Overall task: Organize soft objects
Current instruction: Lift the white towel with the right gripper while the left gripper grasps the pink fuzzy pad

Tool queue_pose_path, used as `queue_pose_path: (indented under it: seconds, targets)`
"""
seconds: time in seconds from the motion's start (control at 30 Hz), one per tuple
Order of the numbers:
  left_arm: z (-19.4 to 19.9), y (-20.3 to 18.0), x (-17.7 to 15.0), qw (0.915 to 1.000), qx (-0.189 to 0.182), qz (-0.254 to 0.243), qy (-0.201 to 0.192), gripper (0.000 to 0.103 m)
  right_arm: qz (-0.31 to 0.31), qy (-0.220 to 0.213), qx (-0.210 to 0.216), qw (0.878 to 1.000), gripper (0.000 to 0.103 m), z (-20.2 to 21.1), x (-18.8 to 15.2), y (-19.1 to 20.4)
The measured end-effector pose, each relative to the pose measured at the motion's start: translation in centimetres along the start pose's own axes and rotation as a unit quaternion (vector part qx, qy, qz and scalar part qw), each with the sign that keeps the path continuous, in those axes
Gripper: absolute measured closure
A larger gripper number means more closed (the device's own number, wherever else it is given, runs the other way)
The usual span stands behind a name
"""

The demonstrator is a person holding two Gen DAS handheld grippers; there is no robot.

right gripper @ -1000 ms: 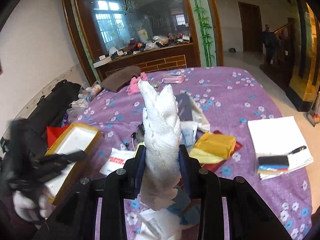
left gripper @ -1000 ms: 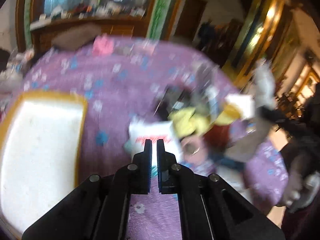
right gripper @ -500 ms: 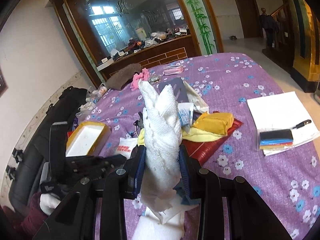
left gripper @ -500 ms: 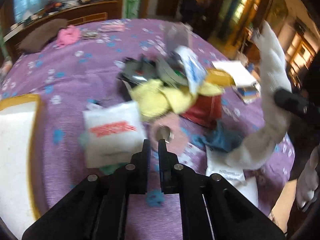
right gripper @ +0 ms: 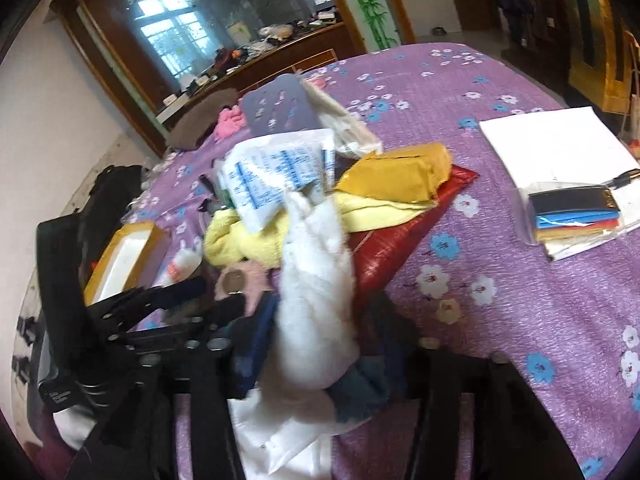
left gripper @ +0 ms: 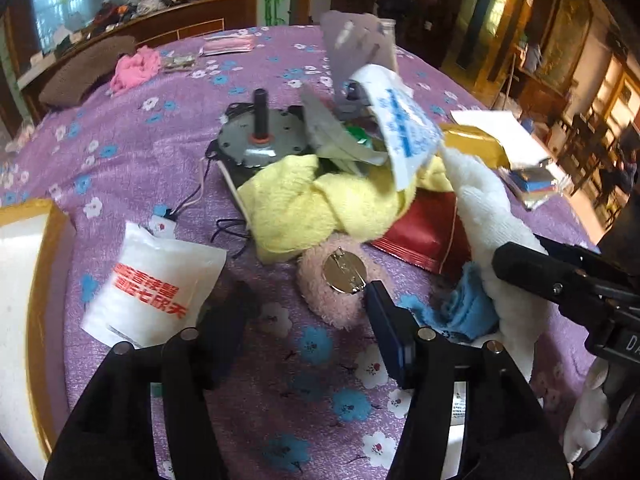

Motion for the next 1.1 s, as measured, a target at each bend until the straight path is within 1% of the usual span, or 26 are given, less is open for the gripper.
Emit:
queue_pose_path:
  seconds: [0.07,0.23,0.27,0.37,0.43,0.47,0.53,0.57,0.6,0.63,0.67,0.77,0.87,1.0,1.1]
  targets:
    - [-0.3,0.2,0.1,0.9999,-0.013,0.01,0.0,0.046,0.004,-0.001,0.0,1.0,0.048,-0.4,-0.2,0.1]
    - [-0.6,-1.0,0.6,0.9998,-0.016,-0.001,-0.015,0.046,0.012,-0.007,0.005,1.0,0.048,-0.4,-0.6,0.1]
    - [-0.7,-1.2,0.7,0.9997,-0.018,0.001,-0.015,0.046,0.015,-0.007,0.007,1.0,0.048,-0.3,-0.8,-0.4]
    - [-1.3,-1.9,1.0,0.9995,-0.03,0.009,-0.007,0.047,0.025,-0.011,0.008,1.0,0.048,-0.2,-0.7,-0.3]
    - [-1.8,-2.4,1.0,0.9997,-0.022,0.01,-0.005,0.062,0.03,-0.012,0.012,0.999,0.048,-0.4,-0.6,-0.1]
    - [-2.0,-2.5,0.8,0.9996,-0.025,0.008,-0.004,0.063,0.034,-0.012,0.012,0.999,0.048,-0.4,-0.6,-0.1]
    - [-1.7,-2.4,0.6,0.9993,-0.032,0.006,-0.02,0.07,0.045,-0.013,0.009,0.999,0.048,-0.8,-0.6,0.2]
    - [-1.5,-2.4,0.4,0.9991,-0.034,0.007,-0.023,0.071,0.05,-0.013,0.012,0.999,0.053,-0.9,-0.6,0.3]
    - [-1.2,-2.2,0.3,0.9989,-0.039,0.011,-0.024,0.074,0.056,-0.012,0.019,0.998,0.07,-1.0,-0.6,0.5]
    - [-0.8,-2.0,0.3,0.9984,-0.047,0.015,-0.027,0.076,0.059,-0.009,0.026,0.998,0.071,-1.1,-0.6,0.7]
    - [-0.5,-1.8,0.3,0.998,-0.052,0.019,-0.03,0.076,0.059,-0.015,0.025,0.998,0.071,-0.8,-0.6,0.9]
    - [1.0,-1.4,0.0,0.9967,-0.066,0.023,-0.041,0.076,0.061,-0.034,0.032,0.997,0.073,0.7,-0.8,1.3]
    - [3.5,-1.2,-0.5,0.9946,-0.079,0.025,-0.062,0.076,0.067,-0.056,0.037,0.996,0.073,3.2,-1.0,1.8]
    - [8.6,-0.6,-1.4,0.9899,-0.091,0.027,-0.106,0.076,0.082,-0.074,0.047,0.993,0.073,6.4,-1.2,3.3]
    - [12.0,0.5,-1.8,0.9872,-0.084,0.025,-0.134,0.076,0.09,-0.074,0.073,0.99,0.073,7.7,-1.1,5.1]
Point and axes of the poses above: each gripper's, at about its wrist camera, not at the fingertips, and z roughly against the way its jaws point, y to its left, x to its top, the point moved 1 cm from there along -z, roughly the way its jaws point, and after that the axes turned 2 degrees about z, right-handed, at the moved point
